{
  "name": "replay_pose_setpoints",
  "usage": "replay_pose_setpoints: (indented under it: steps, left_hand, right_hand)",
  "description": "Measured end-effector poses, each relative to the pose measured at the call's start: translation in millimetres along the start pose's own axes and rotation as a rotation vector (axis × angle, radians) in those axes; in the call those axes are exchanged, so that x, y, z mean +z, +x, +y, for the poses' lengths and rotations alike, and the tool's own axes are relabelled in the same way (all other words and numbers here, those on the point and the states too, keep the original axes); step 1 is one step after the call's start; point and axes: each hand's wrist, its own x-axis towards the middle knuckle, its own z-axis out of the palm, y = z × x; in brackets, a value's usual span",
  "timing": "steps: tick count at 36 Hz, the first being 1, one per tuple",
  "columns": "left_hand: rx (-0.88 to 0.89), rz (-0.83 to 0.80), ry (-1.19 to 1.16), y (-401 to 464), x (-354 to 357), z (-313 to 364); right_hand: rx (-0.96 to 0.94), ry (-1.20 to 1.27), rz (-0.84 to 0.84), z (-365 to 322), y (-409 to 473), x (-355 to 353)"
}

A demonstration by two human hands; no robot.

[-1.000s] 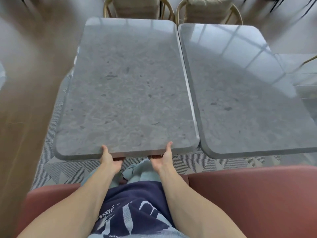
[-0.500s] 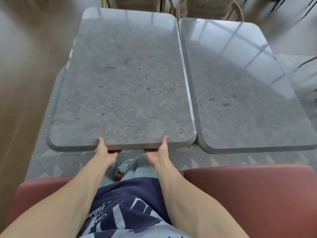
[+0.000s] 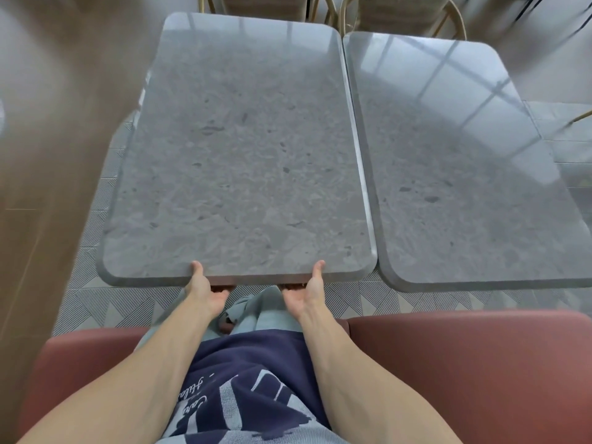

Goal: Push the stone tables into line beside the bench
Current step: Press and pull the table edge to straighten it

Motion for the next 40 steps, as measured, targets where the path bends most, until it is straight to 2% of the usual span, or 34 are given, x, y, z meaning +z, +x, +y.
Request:
replay_pose_setpoints:
  steps: [40]
  left_hand:
    - [-0.018,-0.005,-0.019,-10.9,-16.1,-6.2]
  right_hand:
    - [0.028,-0.010,0.016,1.5,-10.9,-12.2]
